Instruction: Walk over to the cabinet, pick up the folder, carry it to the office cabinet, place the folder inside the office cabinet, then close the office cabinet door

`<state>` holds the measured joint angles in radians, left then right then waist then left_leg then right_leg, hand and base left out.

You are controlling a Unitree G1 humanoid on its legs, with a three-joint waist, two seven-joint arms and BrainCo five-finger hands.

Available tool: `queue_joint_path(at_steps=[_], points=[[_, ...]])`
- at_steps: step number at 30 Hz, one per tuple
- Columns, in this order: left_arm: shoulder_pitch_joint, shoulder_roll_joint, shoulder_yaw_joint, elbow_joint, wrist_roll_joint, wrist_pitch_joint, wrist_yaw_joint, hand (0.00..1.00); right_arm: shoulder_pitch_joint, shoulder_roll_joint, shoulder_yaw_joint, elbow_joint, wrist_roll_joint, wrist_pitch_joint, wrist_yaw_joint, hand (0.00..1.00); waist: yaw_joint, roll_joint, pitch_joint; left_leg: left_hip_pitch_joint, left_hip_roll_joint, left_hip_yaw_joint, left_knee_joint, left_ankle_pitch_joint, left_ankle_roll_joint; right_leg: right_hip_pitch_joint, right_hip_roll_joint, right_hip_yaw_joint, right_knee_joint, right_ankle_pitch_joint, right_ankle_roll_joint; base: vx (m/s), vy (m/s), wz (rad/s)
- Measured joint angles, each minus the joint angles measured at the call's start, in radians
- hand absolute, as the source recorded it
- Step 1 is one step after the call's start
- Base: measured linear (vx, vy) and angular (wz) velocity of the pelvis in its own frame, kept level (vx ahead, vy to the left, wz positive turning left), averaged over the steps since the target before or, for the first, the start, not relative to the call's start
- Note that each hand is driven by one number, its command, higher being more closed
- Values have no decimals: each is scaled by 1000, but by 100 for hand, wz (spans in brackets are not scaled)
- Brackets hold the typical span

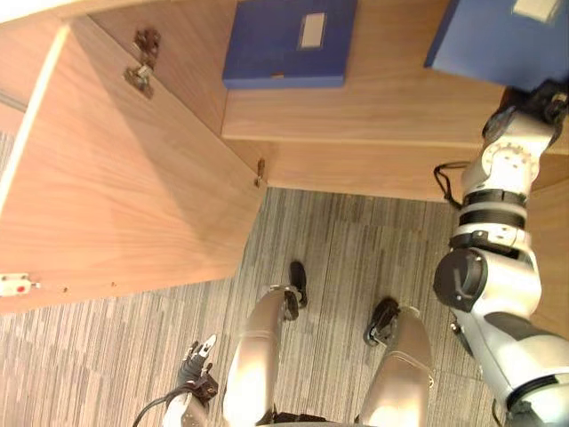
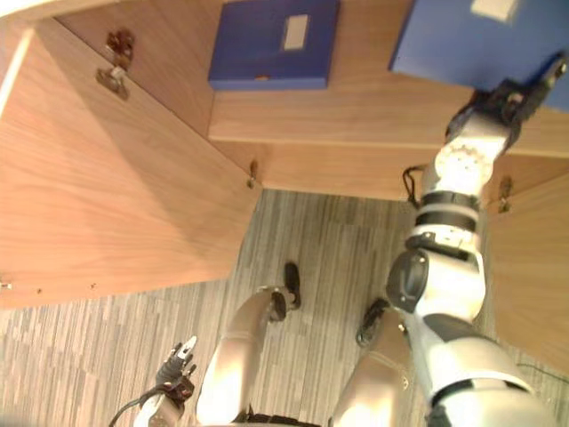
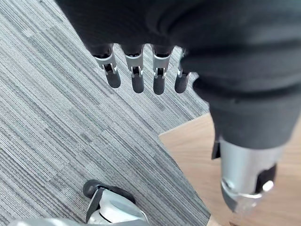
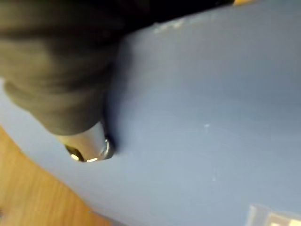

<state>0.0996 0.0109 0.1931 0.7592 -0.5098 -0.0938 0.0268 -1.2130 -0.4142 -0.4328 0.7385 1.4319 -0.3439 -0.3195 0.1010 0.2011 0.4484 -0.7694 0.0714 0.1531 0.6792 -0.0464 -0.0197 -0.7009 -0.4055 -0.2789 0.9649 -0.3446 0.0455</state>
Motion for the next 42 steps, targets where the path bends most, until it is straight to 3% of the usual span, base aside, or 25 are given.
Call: queue_joint_path(at_steps=[4,10,13,18,19,27,30,32,34,35,36,37,42], points=[[-1,-12,1,-19,3,3,13,0,-85,-65,93,77,2,50,-2,100,0,-1,2,-55,-7,-17,42,0,-11,-60,-18,6,78,-36,-13,-69,-82,15],[29,-11,-18,-99,3,9,24,0,-180,-131,180,160,24,63,-43,100,2,-1,2,-44,-13,14,-25,44,-9,-74,-51,-7,85,-43,-26,-31,-63,18],[42,-10,-23,-103,3,17,29,0,-217,-143,199,168,40,54,-74,100,5,-1,2,-46,-15,16,-26,53,-4,-73,-53,-7,86,-43,-27,36,-32,4],[46,-10,-48,-107,3,26,46,0,-220,-143,194,167,49,-1,-100,100,20,-1,2,-32,-25,15,-41,61,-6,-66,-61,-6,93,-50,-30,20,-43,6],[48,-9,-54,-113,3,26,48,0,-223,-143,193,167,49,-7,-109,0,20,0,2,-28,-31,14,-57,68,-11,-66,-65,-7,91,-50,-30,-9,-53,11],[55,-7,-54,-123,3,26,67,0,-328,-143,188,165,79,-24,-112,0,25,1,0,9,-33,15,-139,109,-16,-43,-66,-30,67,-46,-38,-3,-64,7],[55,-6,-47,-121,3,26,67,0,-352,-171,280,173,3,33,-111,0,24,2,0,25,-31,14,-154,110,-17,-23,-63,-41,49,-42,-41,28,-46,-1],[55,-5,-38,-119,3,26,67,0,-358,-196,382,233,-120,114,-105,0,20,3,-1,25,-29,14,-158,110,-16,-19,-57,-43,38,-37,-39,15,-11,-4],[54,-3,-20,-119,3,26,66,0,-360,-216,536,301,-280,232,-69,0,21,3,-1,30,-21,14,-163,110,-16,-9,-44,-47,18,-28,-37,37,-21,-9],[50,-2,-10,-119,3,25,65,0,-362,-223,619,339,-360,291,-32,0,22,3,-1,40,-21,14,-168,114,-20,1,-41,-47,12,-27,-35,33,-17,-4],[50,2,-10,-120,3,24,63,0,-363,-222,654,356,-390,312,-16,0,23,3,-3,42,-21,14,-169,115,-21,5,-40,-47,10,-27,-35,48,-37,0],[48,13,-10,-122,3,24,56,0,-364,-221,757,401,-477,362,32,0,28,3,-3,51,-21,11,-176,115,-21,17,-36,-51,2,-26,-35,36,-41,3],[43,43,-9,-123,4,23,28,0,-357,-224,923,532,-775,462,159,0,32,-9,-10,68,-22,5,-232,135,-18,32,-33,-76,-26,-19,-39,31,-42,7]])
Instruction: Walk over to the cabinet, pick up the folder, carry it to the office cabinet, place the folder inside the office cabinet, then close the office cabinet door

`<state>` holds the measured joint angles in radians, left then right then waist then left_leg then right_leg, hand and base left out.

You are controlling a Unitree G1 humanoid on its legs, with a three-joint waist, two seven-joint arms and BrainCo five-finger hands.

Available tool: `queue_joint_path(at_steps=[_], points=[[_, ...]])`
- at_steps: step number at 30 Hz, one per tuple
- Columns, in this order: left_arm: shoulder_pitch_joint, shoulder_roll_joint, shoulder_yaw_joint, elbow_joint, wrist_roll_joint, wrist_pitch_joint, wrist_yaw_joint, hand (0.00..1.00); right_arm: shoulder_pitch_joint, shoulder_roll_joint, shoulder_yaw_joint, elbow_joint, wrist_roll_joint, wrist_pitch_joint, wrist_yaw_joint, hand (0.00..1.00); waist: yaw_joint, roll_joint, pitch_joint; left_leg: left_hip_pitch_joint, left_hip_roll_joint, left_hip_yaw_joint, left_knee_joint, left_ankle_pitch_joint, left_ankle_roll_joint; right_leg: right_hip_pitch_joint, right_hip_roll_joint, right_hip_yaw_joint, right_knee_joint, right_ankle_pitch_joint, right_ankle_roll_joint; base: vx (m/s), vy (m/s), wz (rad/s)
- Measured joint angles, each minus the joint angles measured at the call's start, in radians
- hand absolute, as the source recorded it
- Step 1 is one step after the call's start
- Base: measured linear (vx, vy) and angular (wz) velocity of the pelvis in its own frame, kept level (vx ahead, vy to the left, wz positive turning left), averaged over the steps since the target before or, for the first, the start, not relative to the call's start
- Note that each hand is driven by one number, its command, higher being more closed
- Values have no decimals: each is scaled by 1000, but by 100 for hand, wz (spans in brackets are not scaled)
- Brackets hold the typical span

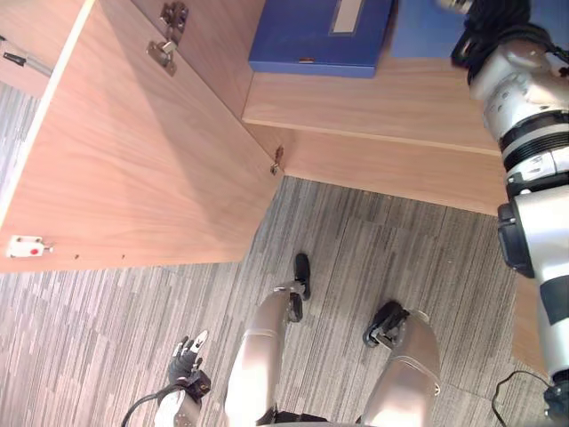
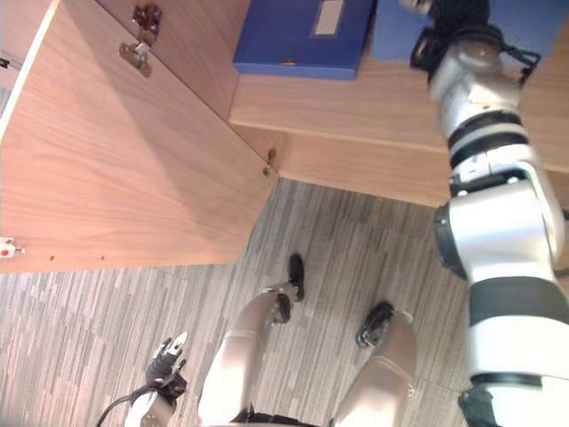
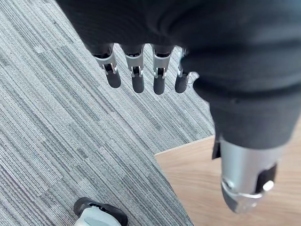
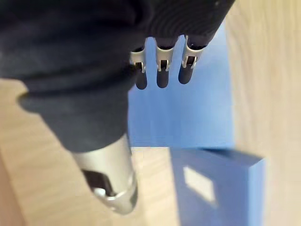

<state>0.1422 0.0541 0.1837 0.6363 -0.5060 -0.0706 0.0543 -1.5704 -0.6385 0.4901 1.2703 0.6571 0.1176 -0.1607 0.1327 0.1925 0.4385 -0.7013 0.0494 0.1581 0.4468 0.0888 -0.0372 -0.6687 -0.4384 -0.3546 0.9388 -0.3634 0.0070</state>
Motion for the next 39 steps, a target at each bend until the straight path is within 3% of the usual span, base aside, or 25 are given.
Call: queue_joint_path(at_steps=[4,7,19,26,29,32,34,35,37,39], points=[[-1,4,4,1,6,0,-30,0,109,-17,53,35,-241,30,101,0,1,-11,-11,59,-10,8,-73,20,-3,41,4,-4,-43,13,6,50,-17,-2],[-4,8,20,2,28,3,-49,0,172,-24,52,71,-335,47,152,0,-7,-20,-23,80,-11,15,-110,36,2,56,9,-10,-73,26,8,81,1,-5],[-14,31,56,24,35,4,-64,0,253,-21,-37,65,-443,50,182,0,-15,-40,-36,168,-29,41,-240,79,1,99,8,-11,-129,43,20,74,-4,-2],[-23,30,62,36,35,1,-63,0,258,0,-92,12,-445,46,175,0,-26,-47,-39,233,-36,59,-331,120,4,136,19,-11,-185,68,35,78,2,-6],[-23,25,62,42,35,-7,-62,0,290,19,-139,-126,-483,29,135,0,-37,-51,-41,249,-36,65,-353,123,4,151,26,-13,-212,80,40,64,5,-7],[-23,19,62,43,35,-26,-56,0,420,59,-253,-397,-527,-11,76,0,-41,-55,-42,269,-27,74,-379,125,4,171,49,-13,-257,99,46,86,3,-15],[-23,18,61,44,35,-47,-25,0,536,139,-357,-592,-607,-46,-23,0,-55,-70,-46,290,-26,81,-421,146,10,177,58,-13,-276,104,48,90,-18,-10],[-24,18,61,44,35,-50,-18,0,566,165,-381,-625,-616,-54,-44,0,-57,-75,-45,302,-26,82,-435,150,9,185,61,-13,-283,104,49,91,-38,-12],[-28,16,64,64,35,-60,9,0,719,302,-458,-708,-662,-75,-115,0,-61,-97,-53,358,-13,91,-480,160,3,233,92,-14,-327,110,53,114,-62,-22],[-29,9,76,67,34,-61,25,0,858,420,-469,-719,-678,-82,-138,0,-61,-122,-65,384,11,100,-483,153,-5,272,127,-15,-372,119,50,119,-98,-27]])
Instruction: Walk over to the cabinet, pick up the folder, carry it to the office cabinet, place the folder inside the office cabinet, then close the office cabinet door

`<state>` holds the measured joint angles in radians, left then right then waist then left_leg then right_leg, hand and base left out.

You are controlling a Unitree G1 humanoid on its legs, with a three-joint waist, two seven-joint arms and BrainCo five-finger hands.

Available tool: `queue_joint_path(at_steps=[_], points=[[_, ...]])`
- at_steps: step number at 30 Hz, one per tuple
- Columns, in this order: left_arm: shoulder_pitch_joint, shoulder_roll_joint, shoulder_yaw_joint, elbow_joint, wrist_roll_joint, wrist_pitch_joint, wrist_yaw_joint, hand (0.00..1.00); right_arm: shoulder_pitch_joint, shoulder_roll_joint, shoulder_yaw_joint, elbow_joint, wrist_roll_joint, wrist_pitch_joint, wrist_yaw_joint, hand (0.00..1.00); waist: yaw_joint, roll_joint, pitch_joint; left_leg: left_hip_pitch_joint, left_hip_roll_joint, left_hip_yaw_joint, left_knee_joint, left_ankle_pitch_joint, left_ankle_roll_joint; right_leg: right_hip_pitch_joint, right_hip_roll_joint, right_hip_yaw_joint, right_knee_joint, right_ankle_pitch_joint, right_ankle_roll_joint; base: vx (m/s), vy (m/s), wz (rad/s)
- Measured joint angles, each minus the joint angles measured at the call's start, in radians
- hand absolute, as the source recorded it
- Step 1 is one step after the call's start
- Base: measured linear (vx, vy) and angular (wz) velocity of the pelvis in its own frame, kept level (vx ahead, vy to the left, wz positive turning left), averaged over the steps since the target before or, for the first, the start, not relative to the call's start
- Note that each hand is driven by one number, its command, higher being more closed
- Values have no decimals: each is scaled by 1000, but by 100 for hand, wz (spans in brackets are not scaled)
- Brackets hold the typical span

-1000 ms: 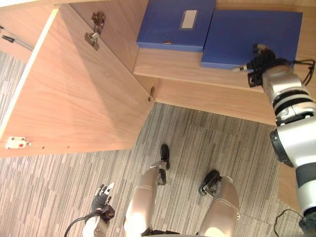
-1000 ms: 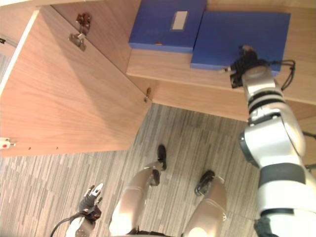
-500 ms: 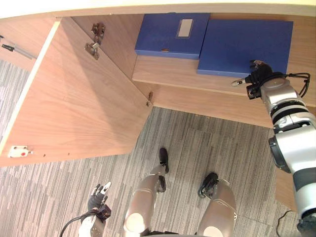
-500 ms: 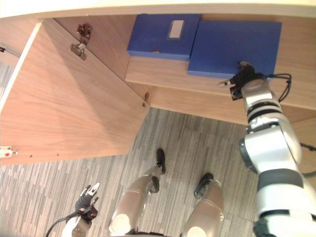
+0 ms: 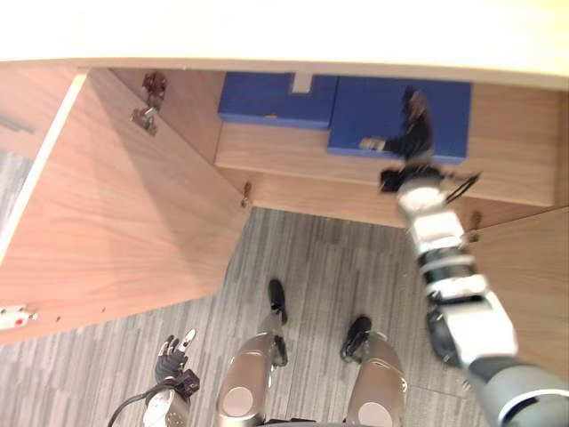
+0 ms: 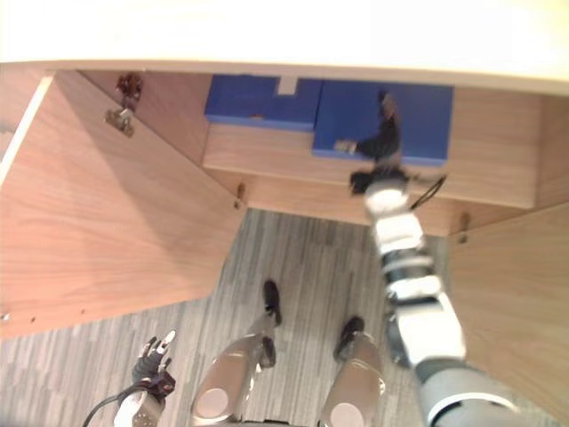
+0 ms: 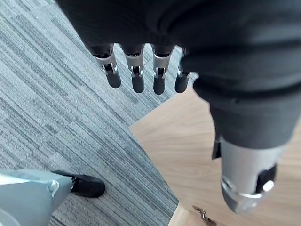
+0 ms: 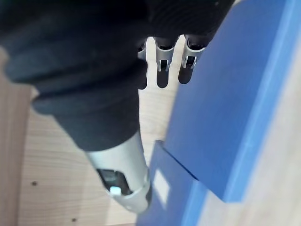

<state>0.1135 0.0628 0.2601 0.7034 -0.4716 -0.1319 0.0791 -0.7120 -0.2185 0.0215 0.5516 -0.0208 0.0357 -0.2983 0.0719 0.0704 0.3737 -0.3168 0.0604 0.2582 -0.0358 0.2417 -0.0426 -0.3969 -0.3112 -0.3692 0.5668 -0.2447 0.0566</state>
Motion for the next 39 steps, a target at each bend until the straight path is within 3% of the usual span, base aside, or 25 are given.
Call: queue_joint_path(at_steps=[3,4,6,9,13,19,25,28,32,35,37,39], points=[[-8,-18,19,12,0,0,9,0,221,157,-1,93,1,-1,5,0,3,-30,-15,23,46,0,75,-48,-16,88,53,-15,-72,7,-7,114,-141,-15],[-14,-36,44,33,1,1,13,0,326,229,-3,186,11,0,13,0,7,-38,-17,20,81,1,184,-102,-15,151,80,-22,-105,7,-8,101,-143,-15],[-17,-65,82,64,6,8,17,0,435,285,-19,287,51,0,29,0,8,-39,-18,19,122,11,323,-148,5,231,106,-29,-138,4,-12,65,-118,-13],[-21,-102,125,122,37,19,32,0,553,291,-123,402,133,-4,64,0,5,-40,-60,22,163,35,416,-162,14,299,136,-39,-179,5,-20,27,-103,-7],[-37,-120,183,176,49,33,45,0,638,282,-340,482,238,-33,73,0,-6,-52,-128,104,183,65,354,-177,-8,374,171,-57,-230,16,-27,47,-37,0],[-13,-130,184,222,47,39,42,0,645,265,-393,571,298,-24,109,0,2,-47,-215,219,134,-6,281,-182,-19,485,177,-25,-355,76,-7,3,83,-9],[0,-124,176,252,49,40,33,0,643,261,-438,586,292,-18,124,0,2,-45,-248,263,120,-23,247,-215,-39,507,178,27,-422,133,10,-34,132,-27],[14,-103,149,290,66,46,32,0,641,254,-474,618,263,-16,135,0,1,-49,-272,318,65,-52,146,-219,-37,507,156,74,-460,152,31,-3,179,-33],[14,-96,134,307,90,46,33,0,634,245,-471,620,166,9,160,0,2,-56,-272,402,-47,-90,71,-252,10,482,65,142,-388,128,74,29,251,-48],[15,-81,72,310,145,46,31,0,625,223,-458,618,112,11,172,0,-16,-54,-275,441,-121,-93,42,-266,28,359,-26,159,-117,98,46,85,196,-36],[10,-68,67,321,175,48,28,0,626,220,-456,589,98,0,172,0,-30,-60,-273,472,-123,-86,47,-269,42,269,-57,148,71,145,-43,156,192,-23],[8,-61,65,322,193,47,26,0,637,220,-456,589,99,1,169,0,-34,-69,-272,505,-120,-81,38,-269,57,274,-60,147,100,154,-49,171,81,-12]])
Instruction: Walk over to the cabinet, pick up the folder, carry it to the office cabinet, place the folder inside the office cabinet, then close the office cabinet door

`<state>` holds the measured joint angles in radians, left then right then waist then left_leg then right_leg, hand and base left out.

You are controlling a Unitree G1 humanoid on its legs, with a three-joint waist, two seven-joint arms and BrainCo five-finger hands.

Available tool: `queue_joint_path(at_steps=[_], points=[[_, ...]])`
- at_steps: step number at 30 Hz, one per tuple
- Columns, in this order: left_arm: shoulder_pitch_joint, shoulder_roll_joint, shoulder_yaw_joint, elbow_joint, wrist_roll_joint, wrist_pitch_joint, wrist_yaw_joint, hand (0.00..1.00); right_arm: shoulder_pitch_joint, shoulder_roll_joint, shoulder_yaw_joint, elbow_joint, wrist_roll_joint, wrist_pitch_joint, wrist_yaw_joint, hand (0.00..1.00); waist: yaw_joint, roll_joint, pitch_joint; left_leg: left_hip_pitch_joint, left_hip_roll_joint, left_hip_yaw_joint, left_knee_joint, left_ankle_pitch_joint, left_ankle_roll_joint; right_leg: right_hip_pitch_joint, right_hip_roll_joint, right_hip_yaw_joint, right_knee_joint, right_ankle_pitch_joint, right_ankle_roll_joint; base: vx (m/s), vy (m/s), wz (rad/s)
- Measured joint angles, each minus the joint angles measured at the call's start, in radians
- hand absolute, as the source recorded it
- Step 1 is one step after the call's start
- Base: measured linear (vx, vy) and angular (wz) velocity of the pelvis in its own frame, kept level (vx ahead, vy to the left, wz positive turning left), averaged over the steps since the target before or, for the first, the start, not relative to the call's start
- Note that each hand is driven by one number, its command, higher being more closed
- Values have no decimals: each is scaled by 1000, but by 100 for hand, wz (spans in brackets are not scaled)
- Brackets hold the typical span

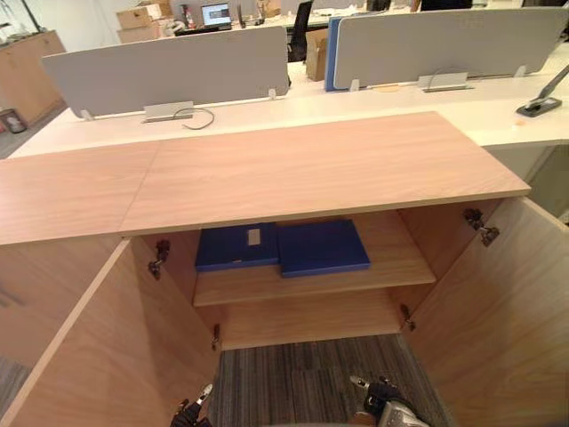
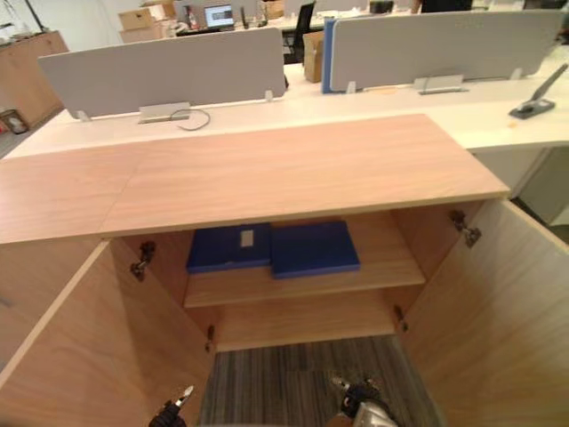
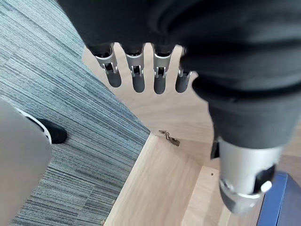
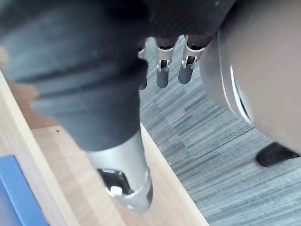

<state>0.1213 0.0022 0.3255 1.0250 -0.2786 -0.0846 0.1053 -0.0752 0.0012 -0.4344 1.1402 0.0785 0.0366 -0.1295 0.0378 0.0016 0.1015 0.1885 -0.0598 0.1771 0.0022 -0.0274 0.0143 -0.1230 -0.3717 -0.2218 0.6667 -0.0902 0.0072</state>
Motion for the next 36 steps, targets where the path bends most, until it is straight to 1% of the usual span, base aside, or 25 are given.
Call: queue_joint_path(at_steps=[2,3,4,6,7,8,9,10,11,12,14,15,16,17,19,21,22,24,25,26,27,28,30,32,36], points=[[-2,9,-8,3,4,0,0,0,1,5,0,0,1,-1,-3,0,-10,-6,-1,7,18,-1,-11,-1,2,1,9,-17,-4,-24,32,146,-13,-6],[-15,8,-9,7,6,0,1,0,-2,6,-1,0,2,-1,-4,0,-12,1,9,10,44,-6,-15,-3,2,-2,37,-40,-23,-80,54,102,-86,0],[-20,1,-11,8,7,0,2,0,-2,4,-5,-6,8,1,-5,0,-15,11,19,18,78,-10,-15,-14,-7,-4,75,-64,-58,-108,66,101,-138,1],[-19,2,-11,8,10,-1,3,0,6,4,-6,-7,18,2,-8,0,-16,7,20,36,104,-13,-15,-33,-18,-3,106,-86,-137,-106,72,58,-196,10],[-18,7,-3,5,17,-2,3,0,19,6,-6,-7,18,4,-8,0,-17,-11,21,50,104,-20,-11,-48,-41,8,108,-95,-232,-86,64,59,-272,23],[-17,11,12,3,21,-4,3,0,30,9,-7,-7,18,4,-8,0,-17,-26,23,56,95,-32,-6,-60,-55,12,103,-94,-273,-11,55,96,-371,40],[-17,2,24,12,26,-3,4,0,41,1,-8,-7,18,5,-8,0,-21,-27,22,59,102,-53,0,-68,-65,24,100,-104,-260,-9,57,93,-249,46],[-17,-21,40,14,34,-4,4,0,55,-16,-15,-6,18,8,-9,0,-26,1,12,55,120,-68,3,-71,-64,32,119,-134,-273,-24,54,150,-283,45],[-11,-50,70,13,40,-7,4,0,63,-33,-18,-7,17,11,-10,0,-24,33,6,54,153,-73,2,-77,-85,35,147,-159,-276,-49,51,176,-249,29],[-6,-61,93,12,40,-8,4,0,64,-37,-18,-7,18,11,-10,0,-24,43,6,52,176,-73,1,-75,-95,36,169,-169,-275,-64,42,219,-318,16],[3,-67,121,7,38,-7,4,0,67,-36,-20,-6,18,10,-10,0,-25,46,3,40,224,-79,3,-81,-106,49,211,-194,-282,-84,18,212,-284,20],[2,-65,126,7,36,-4,2,0,70,-30,-42,-3,18,10,-11,0,-26,48,3,33,259,-84,24,-81,-124,76,247,-222,-317,-88,9,204,-224,32],[2,-63,128,5,33,-4,2,0,71,-27,-48,-2,18,10,-12,0,-26,48,3,22,268,-84,43,-82,-126,89,256,-231,-332,-88,7,209,-214,42],[2,-59,127,5,25,-4,2,0,71,-25,-47,1,19,9,-14,0,-28,42,5,-2,280,-85,91,-90,-137,111,267,-247,-360,-87,4,167,-133,42],[-3,-47,117,1,-8,-4,4,0,70,-19,-43,2,19,8,-24,0,-28,28,14,-92,293,-75,280,-106,-161,169,274,-285,-423,-78,-8,196,-126,46],[-3,-36,86,-4,-30,-6,10,0,63,-18,-16,0,18,8,-38,0,-17,21,19,-153,308,-36,428,-120,-163,222,275,-295,-472,-69,-10,152,-53,16],[1,-32,63,-14,-37,-9,13,0,47,-21,11,-5,18,8,-44,0,-13,24,19,-178,316,12,481,-160,-151,239,272,-294,-486,-68,-9,147,40,-3],[-4,-20,23,-24,-35,-12,20,0,12,-23,69,-24,17,7,-60,0,-14,22,23,-225,307,66,476,-194,-140,242,258,-288,-491,-63,-1,101,131,-13],[-3,-16,-4,-34,-34,-12,21,0,-4,-29,122,-65,14,7,-70,0,-14,27,28,-235,294,99,396,-188,-134,242,251,-282,-491,-57,10,82,180,-15],[1,-20,-20,-37,-30,-12,22,0,-6,-42,172,-119,7,7,-72,0,-17,45,25,-241,284,115,305,-85,-111,235,260,-276,-495,-51,21,75,168,-21],[0,-19,-26,-38,-29,-13,21,0,-7,-43,202,-152,-14,6,-71,0,-15,44,26,-232,281,127,289,-94,-113,228,260,-262,-501,-48,28,151,234,-26],[3,-4,-32,-49,-24,-13,21,0,-8,-36,276,-266,-75,2,-69,0,-14,17,30,-202,240,153,216,-64,-104,222,236,-241,-521,-30,50,138,184,-26],[2,10,-37,-52,-2,-12,20,0,-12,-39,306,-366,-151,-15,-69,0,-20,5,37,-180,200,167,156,-42,-88,214,204,-238,-522,-23,62,111,162,-7],[5,11,-43,-52,14,-11,16,0,-11,-43,314,-417,-210,-23,-65,0,-20,6,37,-152,172,171,123,-36,-79,226,181,-238,-523,-21,65,109,185,4],[11,29,-54,-55,52,-11,6,0,6,-72,424,-482,-321,-33,-14,0,-19,7,37,-109,149,175,69,-31,-72,246,168,-237,-524,-14,76,70,74,1]])
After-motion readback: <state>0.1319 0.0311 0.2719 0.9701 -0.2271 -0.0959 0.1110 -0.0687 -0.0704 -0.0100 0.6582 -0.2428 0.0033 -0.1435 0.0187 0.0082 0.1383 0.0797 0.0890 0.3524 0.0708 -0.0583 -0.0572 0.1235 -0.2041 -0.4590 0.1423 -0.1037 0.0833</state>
